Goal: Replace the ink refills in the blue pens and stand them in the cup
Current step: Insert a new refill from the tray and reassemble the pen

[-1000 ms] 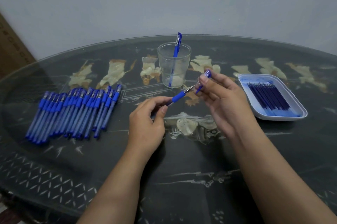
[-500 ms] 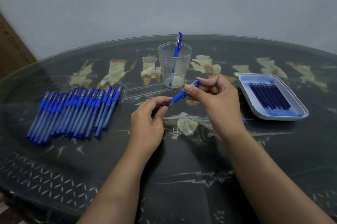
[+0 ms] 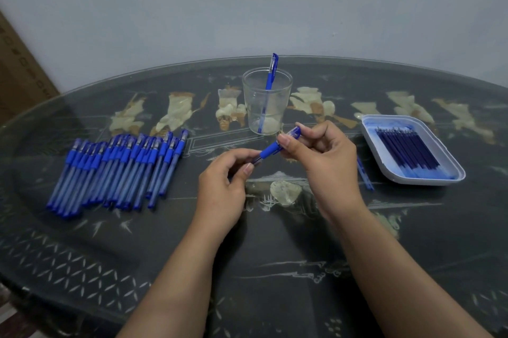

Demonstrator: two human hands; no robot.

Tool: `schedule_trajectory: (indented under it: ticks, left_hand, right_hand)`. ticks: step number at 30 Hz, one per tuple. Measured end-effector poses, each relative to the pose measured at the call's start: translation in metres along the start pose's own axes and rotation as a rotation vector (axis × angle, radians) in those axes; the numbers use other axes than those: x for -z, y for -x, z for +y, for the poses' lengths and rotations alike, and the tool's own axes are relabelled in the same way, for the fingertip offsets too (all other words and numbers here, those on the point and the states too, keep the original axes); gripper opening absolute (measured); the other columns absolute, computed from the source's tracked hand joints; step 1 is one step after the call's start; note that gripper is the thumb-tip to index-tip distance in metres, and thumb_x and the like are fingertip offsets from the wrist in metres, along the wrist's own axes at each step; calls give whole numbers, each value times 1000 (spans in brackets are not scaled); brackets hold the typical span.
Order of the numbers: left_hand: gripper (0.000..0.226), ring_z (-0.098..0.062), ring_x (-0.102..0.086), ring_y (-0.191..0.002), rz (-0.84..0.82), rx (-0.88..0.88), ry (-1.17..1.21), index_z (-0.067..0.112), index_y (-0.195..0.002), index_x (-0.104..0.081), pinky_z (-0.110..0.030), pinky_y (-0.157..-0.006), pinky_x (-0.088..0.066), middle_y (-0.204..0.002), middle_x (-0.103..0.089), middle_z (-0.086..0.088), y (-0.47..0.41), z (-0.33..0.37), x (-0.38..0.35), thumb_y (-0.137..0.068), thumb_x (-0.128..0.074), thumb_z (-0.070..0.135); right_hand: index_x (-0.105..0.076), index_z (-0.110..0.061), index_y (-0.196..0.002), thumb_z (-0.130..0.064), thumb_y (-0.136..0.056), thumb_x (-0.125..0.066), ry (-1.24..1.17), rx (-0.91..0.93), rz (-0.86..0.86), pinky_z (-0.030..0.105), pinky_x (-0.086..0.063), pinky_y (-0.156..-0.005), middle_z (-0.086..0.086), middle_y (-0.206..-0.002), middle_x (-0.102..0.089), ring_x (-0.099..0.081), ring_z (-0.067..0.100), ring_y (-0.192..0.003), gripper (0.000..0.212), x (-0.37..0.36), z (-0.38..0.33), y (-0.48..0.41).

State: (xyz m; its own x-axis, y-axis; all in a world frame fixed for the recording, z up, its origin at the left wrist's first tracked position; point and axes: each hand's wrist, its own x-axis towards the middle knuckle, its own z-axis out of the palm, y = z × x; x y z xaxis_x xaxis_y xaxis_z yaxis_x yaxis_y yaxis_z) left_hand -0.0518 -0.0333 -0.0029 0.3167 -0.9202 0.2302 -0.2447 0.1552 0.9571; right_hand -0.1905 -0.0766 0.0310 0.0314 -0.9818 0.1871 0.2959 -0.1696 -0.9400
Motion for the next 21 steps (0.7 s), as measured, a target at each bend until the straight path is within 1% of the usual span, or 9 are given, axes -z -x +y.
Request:
schedule_trajectory:
  ticks: [3,6,9,11,13,15,16,18,21]
  left_hand:
    - [41,-5,-66,-99,19,-15,-4,34,-94,-69,-20,-87,-49,-97,-72,8,-2,-2,-1,-91,-57,-5]
    - [42,-7,-67,-99,48,-47,-6,39,-95,-68,-29,-91,-51,-98,-72,10,-3,-2,-2,-91,-58,-2]
    - [35,-2,-64,-102,81,-97,-72,39,-105,-66,-24,-92,-50,-105,-70,13,-2,4,2,-92,-62,7]
    - [31,2,-58,-111,100,-91,-218,35,-119,-63,-22,-99,-44,-117,-65,17,-2,7,9,-92,-63,20]
    - [38,-3,-49,-122,122,-30,-429,31,-132,-55,-30,-107,-38,-125,-56,19,-2,6,17,-94,-59,30]
    - [42,-11,-45,-128,117,0,-654,26,-138,-50,-38,-113,-32,-132,-54,12,-3,2,22,-96,-55,30]
    - [43,-14,-43,-130,92,8,-763,24,-139,-49,-40,-115,-28,-137,-53,8,-3,0,21,-97,-53,30]
    - [45,-14,-36,-137,20,34,-919,25,-142,-45,-40,-118,-20,-146,-45,6,-3,-3,19,-98,-46,35]
    - [46,-10,-21,-144,-41,71,-996,30,-146,-37,-37,-120,-9,-156,-30,10,-3,-3,17,-101,-35,41]
  right_hand:
    - [-54,-9,-83,6,-79,-72,8,19,6,25,-57,-71,0,-78,-69,-70,14,-76,25,-4,5,1]
    - [-53,-19,-99,6,-83,-70,122,57,-46,34,-59,-78,2,-93,-67,-71,16,-80,35,-11,8,1]
    - [-52,-24,-101,9,-82,-68,169,102,-62,36,-60,-76,4,-94,-65,-70,19,-80,41,-20,-3,-7]
    - [-52,-24,-100,10,-83,-66,145,126,-2,34,-60,-73,6,-95,-65,-70,19,-79,41,-21,-20,-20]
    - [-53,-27,-101,8,-83,-66,124,199,143,37,-60,-73,4,-94,-65,-70,18,-76,42,-17,-39,-39]
    - [-53,-30,-104,0,-82,-69,173,301,290,43,-60,-76,1,-91,-66,-70,19,-75,41,-12,-54,-60]
    - [-52,-30,-106,-3,-82,-69,204,337,330,44,-59,-77,0,-90,-66,-70,18,-74,40,-12,-59,-69]
    - [-52,-29,-111,-4,-84,-68,238,365,347,43,-58,-79,-4,-88,-67,-70,16,-72,40,-16,-62,-82]
    - [-53,-26,-113,-2,-85,-66,228,375,327,39,-60,-76,-3,-89,-67,-69,17,-72,39,-21,-61,-92]
